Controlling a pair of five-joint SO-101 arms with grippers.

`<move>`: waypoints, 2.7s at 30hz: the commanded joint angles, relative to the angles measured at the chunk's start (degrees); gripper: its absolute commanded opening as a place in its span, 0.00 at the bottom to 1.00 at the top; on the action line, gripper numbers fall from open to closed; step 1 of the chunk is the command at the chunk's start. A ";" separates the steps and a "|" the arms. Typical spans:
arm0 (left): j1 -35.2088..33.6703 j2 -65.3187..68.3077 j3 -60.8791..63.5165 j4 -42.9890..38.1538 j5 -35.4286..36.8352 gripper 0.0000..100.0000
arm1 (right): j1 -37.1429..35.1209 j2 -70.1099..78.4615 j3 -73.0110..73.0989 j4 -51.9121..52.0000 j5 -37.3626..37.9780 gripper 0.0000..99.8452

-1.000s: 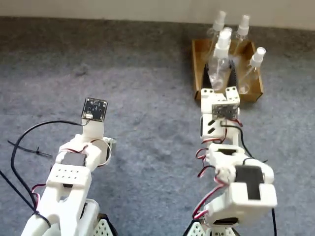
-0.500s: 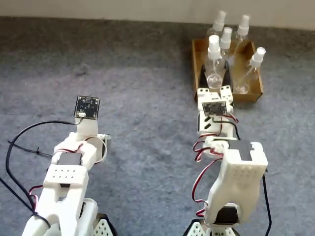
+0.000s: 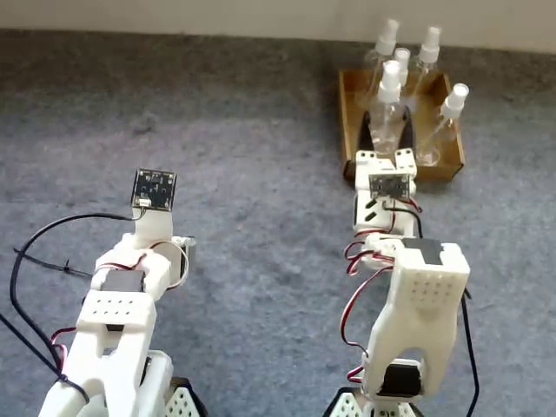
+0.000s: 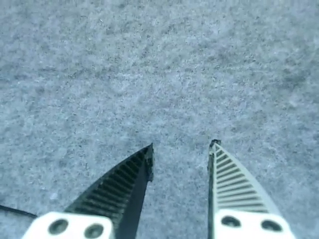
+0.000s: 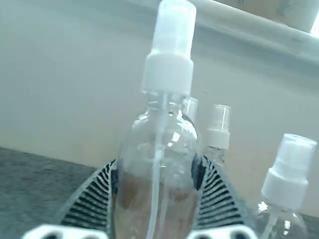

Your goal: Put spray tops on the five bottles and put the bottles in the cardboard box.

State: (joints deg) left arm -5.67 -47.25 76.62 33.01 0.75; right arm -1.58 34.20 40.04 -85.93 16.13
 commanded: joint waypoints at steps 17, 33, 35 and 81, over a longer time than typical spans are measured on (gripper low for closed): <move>-0.57 0.31 -0.13 -1.05 -0.35 0.17 | 1.10 -0.04 -1.98 0.04 -0.79 0.10; -0.57 0.31 -0.31 -1.05 -0.35 0.17 | 0.13 0.04 -1.80 4.09 -0.70 0.16; -0.57 0.31 -0.31 -1.05 -0.35 0.17 | 0.13 0.04 -1.80 4.53 -0.70 0.16; -0.66 0.31 -0.57 -1.05 -0.35 0.17 | -1.36 0.13 1.98 4.53 -0.79 0.28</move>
State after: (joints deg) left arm -5.67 -47.25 76.62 33.01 0.75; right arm -2.20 34.64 42.15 -81.45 15.78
